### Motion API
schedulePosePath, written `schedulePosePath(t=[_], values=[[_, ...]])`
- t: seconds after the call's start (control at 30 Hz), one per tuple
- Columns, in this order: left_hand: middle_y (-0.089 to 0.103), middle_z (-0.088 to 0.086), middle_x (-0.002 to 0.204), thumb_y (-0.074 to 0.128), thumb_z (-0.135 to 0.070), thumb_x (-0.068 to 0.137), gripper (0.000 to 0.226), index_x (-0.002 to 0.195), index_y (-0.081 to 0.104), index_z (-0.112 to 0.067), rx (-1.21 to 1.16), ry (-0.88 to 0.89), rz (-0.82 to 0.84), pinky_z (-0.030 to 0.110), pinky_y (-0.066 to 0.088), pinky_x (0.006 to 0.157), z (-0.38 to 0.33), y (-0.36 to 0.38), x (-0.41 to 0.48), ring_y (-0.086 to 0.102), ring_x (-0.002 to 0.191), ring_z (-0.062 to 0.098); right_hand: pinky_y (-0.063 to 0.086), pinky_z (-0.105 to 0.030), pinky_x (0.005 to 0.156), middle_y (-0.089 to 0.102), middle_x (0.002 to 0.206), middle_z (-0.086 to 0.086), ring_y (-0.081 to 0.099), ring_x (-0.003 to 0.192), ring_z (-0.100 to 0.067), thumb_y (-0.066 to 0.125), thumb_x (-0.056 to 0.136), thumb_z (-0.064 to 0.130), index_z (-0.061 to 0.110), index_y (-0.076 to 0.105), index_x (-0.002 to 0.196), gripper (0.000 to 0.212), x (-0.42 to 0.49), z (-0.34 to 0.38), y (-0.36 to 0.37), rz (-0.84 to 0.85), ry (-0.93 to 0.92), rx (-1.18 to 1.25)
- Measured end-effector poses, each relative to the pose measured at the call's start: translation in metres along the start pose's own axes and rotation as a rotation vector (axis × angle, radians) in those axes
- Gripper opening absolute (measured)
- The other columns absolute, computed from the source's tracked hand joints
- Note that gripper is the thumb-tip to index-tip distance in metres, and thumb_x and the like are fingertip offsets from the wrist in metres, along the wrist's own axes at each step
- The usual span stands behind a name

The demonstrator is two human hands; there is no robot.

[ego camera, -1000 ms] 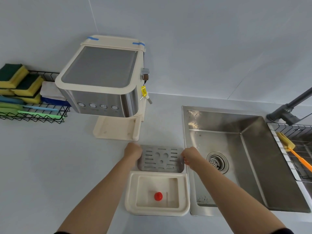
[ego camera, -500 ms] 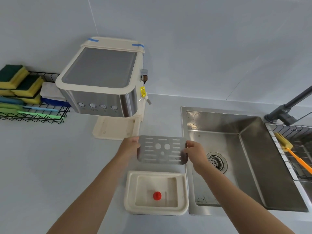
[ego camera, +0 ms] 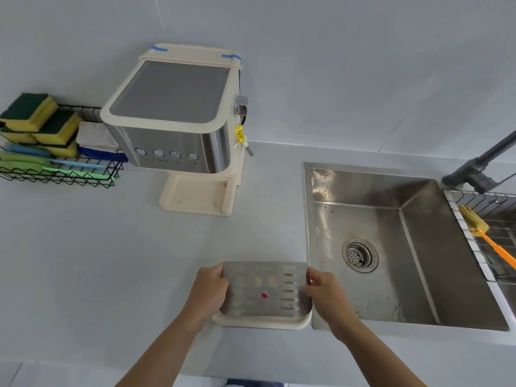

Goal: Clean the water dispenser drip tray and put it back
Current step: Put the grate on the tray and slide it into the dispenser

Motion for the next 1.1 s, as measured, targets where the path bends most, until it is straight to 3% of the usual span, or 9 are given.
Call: schedulePosePath(t=[0.1,0.2,0.47,0.57,0.73,0.83,0.9,0.97,1.1], values=[[0.048,0.010,0.070,0.034,0.007,0.080,0.021,0.069,0.050,0.002,0.041,-0.027,-0.012,0.025,0.031,0.055,0.006,0.003,-0.001,0.042,0.063,0.016,0.043,-0.017,0.058,0.059,0.095,-0.012,0.056,0.079,-0.023,0.040,0.080,-0.008,0.020,0.062,0.072,0.036,-0.002,-0.007,0.006,0.020,0.005,-0.011],[0.046,0.010,0.072,0.036,0.004,0.081,0.021,0.063,0.043,-0.004,0.071,-0.067,-0.015,0.025,0.030,0.053,0.010,0.004,0.002,0.041,0.062,0.017,0.054,-0.028,0.076,0.057,0.112,-0.013,0.059,0.097,-0.026,0.041,0.082,-0.002,0.025,0.060,0.078,0.033,-0.001,-0.014,0.012,0.042,0.031,-0.043],[0.046,0.015,0.083,0.037,-0.004,0.084,0.029,0.057,0.037,-0.015,0.131,-0.094,-0.032,0.048,0.043,0.091,0.002,0.004,-0.001,0.051,0.087,0.041,0.046,-0.012,0.051,0.053,0.120,-0.012,0.058,0.098,-0.022,0.047,0.087,0.001,0.021,0.055,0.085,0.022,-0.008,-0.010,0.018,0.052,0.054,-0.061],[0.056,0.027,0.103,0.035,-0.004,0.086,0.019,0.077,0.052,-0.003,0.183,-0.075,-0.020,0.044,0.045,0.089,0.000,0.007,-0.005,0.053,0.103,0.041,0.049,-0.013,0.052,0.054,0.118,-0.012,0.059,0.096,-0.021,0.047,0.088,0.002,0.015,0.056,0.092,0.017,-0.010,-0.010,0.017,0.044,0.043,-0.078],[0.046,0.004,0.074,0.034,-0.001,0.086,0.025,0.064,0.038,-0.012,0.174,-0.053,0.023,0.022,0.032,0.052,0.001,0.010,-0.012,0.043,0.065,0.015,0.047,-0.009,0.047,0.058,0.112,-0.008,0.057,0.097,-0.018,0.043,0.088,0.000,0.011,0.058,0.111,0.029,-0.020,-0.006,0.014,0.043,0.019,-0.103],[0.054,0.006,0.092,0.036,-0.004,0.088,0.018,0.078,0.048,-0.012,0.163,-0.013,-0.018,0.023,0.035,0.061,0.001,0.006,-0.015,0.050,0.084,0.021,0.043,-0.008,0.048,0.059,0.110,-0.004,0.054,0.089,-0.011,0.043,0.089,0.001,0.015,0.057,0.111,0.030,-0.028,-0.001,0.009,0.028,-0.023,-0.091],[0.050,0.002,0.102,0.037,-0.006,0.090,0.018,0.095,0.053,-0.014,0.162,0.011,-0.063,0.023,0.036,0.072,-0.003,0.001,-0.019,0.050,0.100,0.023,0.042,-0.011,0.065,0.054,0.111,-0.003,0.048,0.094,-0.012,0.045,0.089,0.003,0.020,0.054,0.112,0.030,-0.032,0.002,0.004,-0.014,-0.037,-0.082],[0.050,0.008,0.119,0.042,-0.008,0.091,0.033,0.124,0.047,-0.006,0.217,0.025,-0.094,0.025,0.033,0.085,-0.002,-0.005,-0.018,0.044,0.119,0.025,0.039,-0.021,0.079,0.048,0.109,-0.001,0.046,0.102,-0.015,0.046,0.091,0.004,0.014,0.048,0.126,0.037,-0.033,0.003,-0.001,-0.036,-0.043,-0.108],[0.044,0.012,0.139,0.053,-0.020,0.088,0.052,0.135,0.036,-0.005,0.275,-0.027,-0.085,0.031,0.035,0.099,0.018,-0.010,-0.012,0.040,0.128,0.024,0.047,-0.030,0.080,0.056,0.107,0.003,0.054,0.096,-0.019,0.052,0.089,0.010,0.017,0.046,0.128,0.040,-0.029,-0.006,0.001,-0.019,-0.006,-0.203]])
Point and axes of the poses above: each hand's wrist, its own x-axis towards the middle knuckle, its own y-axis out of the palm, z = x × y, the point moved 3 cm from there along x, towards the middle knuckle
